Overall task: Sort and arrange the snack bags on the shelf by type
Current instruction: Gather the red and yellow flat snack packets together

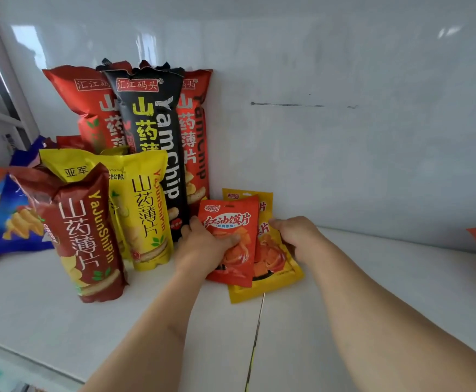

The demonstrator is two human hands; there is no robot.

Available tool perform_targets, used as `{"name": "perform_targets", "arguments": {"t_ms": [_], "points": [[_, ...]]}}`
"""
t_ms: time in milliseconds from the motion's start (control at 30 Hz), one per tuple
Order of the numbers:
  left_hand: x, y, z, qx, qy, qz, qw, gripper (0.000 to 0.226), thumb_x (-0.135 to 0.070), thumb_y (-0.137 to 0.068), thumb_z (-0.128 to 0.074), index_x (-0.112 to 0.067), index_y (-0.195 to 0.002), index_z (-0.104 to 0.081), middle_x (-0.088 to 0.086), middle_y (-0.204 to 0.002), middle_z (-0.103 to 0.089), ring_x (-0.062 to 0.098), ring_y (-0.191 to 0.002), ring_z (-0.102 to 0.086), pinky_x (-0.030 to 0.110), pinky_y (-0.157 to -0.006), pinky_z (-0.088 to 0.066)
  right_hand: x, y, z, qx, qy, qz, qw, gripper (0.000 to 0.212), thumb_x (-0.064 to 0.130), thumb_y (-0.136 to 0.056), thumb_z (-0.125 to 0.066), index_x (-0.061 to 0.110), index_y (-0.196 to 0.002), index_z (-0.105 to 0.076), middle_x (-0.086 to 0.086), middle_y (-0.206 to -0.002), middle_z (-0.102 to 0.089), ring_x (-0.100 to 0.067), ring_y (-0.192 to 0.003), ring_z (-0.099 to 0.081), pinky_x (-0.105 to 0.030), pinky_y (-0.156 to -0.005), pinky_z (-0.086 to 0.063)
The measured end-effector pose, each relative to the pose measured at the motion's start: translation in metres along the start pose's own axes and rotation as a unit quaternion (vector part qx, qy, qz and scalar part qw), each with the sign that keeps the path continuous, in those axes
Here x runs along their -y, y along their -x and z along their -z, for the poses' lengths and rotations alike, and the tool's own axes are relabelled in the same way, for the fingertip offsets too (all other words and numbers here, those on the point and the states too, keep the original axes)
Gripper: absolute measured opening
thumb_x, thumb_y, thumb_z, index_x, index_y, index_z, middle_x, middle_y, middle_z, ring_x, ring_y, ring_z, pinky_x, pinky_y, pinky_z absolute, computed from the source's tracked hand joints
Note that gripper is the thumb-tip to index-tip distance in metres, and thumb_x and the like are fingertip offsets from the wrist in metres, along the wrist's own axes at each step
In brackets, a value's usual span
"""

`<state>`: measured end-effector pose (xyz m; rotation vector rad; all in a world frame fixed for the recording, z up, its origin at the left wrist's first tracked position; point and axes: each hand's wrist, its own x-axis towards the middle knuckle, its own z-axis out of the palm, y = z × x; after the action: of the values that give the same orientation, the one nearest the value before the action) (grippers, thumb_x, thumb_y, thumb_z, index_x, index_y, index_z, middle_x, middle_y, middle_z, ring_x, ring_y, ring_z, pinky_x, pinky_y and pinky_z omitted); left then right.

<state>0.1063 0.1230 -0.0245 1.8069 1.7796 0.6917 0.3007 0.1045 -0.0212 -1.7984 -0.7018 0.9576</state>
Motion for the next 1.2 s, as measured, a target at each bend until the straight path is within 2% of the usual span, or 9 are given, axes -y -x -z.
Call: {"name": "perform_targets", "arguments": {"t_ms": [100,267,433,533,667,867,1000,1100,1200], "points": [[0.002,-0.002,-0.002,0.002,0.008,0.002,1.0,0.116,-0.066,-0.072,-0.076,-0.014,-0.157,-0.017,0.013,-0.153,-0.037,0.036,-0.138,-0.042,0.048,-0.112,-0.04,0.006,-0.011,-0.004,0.014,0.01,0.0,1.0,0.054,0.039,-0.08,-0.076,-0.001,-0.116,-0.066,-0.021,-0.107,-0.072,-0.034,-0.091,-0.072,-0.053,-0.084,-0.058],[0.0,0.0,-0.005,-0.002,-0.009,0.01,1.0,0.112,-0.066,-0.074,-0.075,-0.015,-0.157,-0.019,0.011,-0.151,-0.043,0.035,-0.138,-0.042,0.046,-0.112,-0.038,0.014,-0.025,-0.007,0.041,0.035,-0.002,0.999,0.057,0.041,-0.078,-0.075,0.001,-0.117,-0.067,-0.021,-0.108,-0.072,-0.036,-0.093,-0.072,-0.055,-0.085,-0.057],[0.001,-0.002,-0.005,-0.003,0.039,0.026,0.999,0.102,-0.062,-0.077,-0.075,-0.017,-0.154,-0.027,0.01,-0.148,-0.046,0.035,-0.136,-0.045,0.047,-0.111,-0.041,0.018,-0.033,-0.005,0.068,0.039,-0.042,0.996,0.046,0.031,-0.081,-0.077,0.001,-0.115,-0.067,-0.022,-0.113,-0.07,-0.037,-0.097,-0.071,-0.059,-0.087,-0.055],[0.001,-0.004,-0.003,0.01,0.115,0.037,0.993,0.083,-0.05,-0.084,-0.074,-0.017,-0.149,-0.035,0.009,-0.145,-0.051,0.034,-0.13,-0.051,0.048,-0.108,-0.045,0.016,-0.038,-0.004,0.092,0.025,-0.06,0.994,0.044,0.028,-0.078,-0.078,0.003,-0.113,-0.069,-0.021,-0.112,-0.071,-0.036,-0.096,-0.071,-0.061,-0.086,-0.054],[0.0,-0.002,0.005,0.026,0.184,0.057,0.981,0.067,-0.034,-0.086,-0.076,-0.017,-0.142,-0.043,0.006,-0.134,-0.059,0.031,-0.12,-0.059,0.039,-0.096,-0.049,0.019,-0.029,-0.004,0.111,-0.009,-0.057,0.992,0.03,0.027,-0.089,-0.071,0.006,-0.11,-0.071,-0.018,-0.102,-0.074,-0.034,-0.092,-0.073,-0.058,-0.087,-0.056],[0.0,0.004,0.013,0.045,0.278,0.077,0.957,0.055,-0.022,-0.088,-0.074,-0.018,-0.137,-0.05,0.005,-0.123,-0.066,0.027,-0.106,-0.063,0.034,-0.081,-0.048,0.008,-0.022,0.003,0.115,-0.058,-0.043,0.991,0.028,0.03,-0.096,-0.062,0.012,-0.117,-0.067,-0.015,-0.102,-0.075,-0.031,-0.094,-0.073,-0.055,-0.088,-0.057],[0.002,0.007,0.018,0.064,0.323,0.077,0.941,0.04,-0.012,-0.086,-0.076,-0.018,-0.121,-0.059,0.005,-0.111,-0.071,0.024,-0.094,-0.068,0.033,-0.075,-0.054,0.001,-0.016,0.006,0.087,-0.064,-0.022,0.994,0.032,0.033,-0.095,-0.064,0.012,-0.119,-0.066,-0.014,-0.105,-0.074,-0.03,-0.094,-0.072,-0.052,-0.087,-0.057],[0.003,0.008,0.019,0.103,0.39,0.095,0.91,0.032,-0.002,-0.084,-0.072,-0.012,-0.114,-0.066,0.011,-0.104,-0.076,0.03,-0.09,-0.073,0.041,-0.084,-0.059,-0.002,-0.009,0.009,0.057,-0.065,-0.005,0.996,0.027,0.032,-0.094,-0.065,0.012,-0.111,-0.069,-0.014,-0.101,-0.075,-0.031,-0.091,-0.073,-0.054,-0.087,-0.057],[0.0,0.013,0.019,0.151,0.453,0.113,0.872,0.028,-0.001,-0.089,-0.066,-0.01,-0.115,-0.067,0.014,-0.105,-0.076,0.028,-0.086,-0.073,0.035,-0.075,-0.059,-0.006,0.001,0.015,0.024,-0.076,0.008,0.997,0.02,0.03,-0.093,-0.067,0.012,-0.099,-0.07,-0.015,-0.098,-0.075,-0.032,-0.088,-0.073,-0.055,-0.085,-0.058]]}}
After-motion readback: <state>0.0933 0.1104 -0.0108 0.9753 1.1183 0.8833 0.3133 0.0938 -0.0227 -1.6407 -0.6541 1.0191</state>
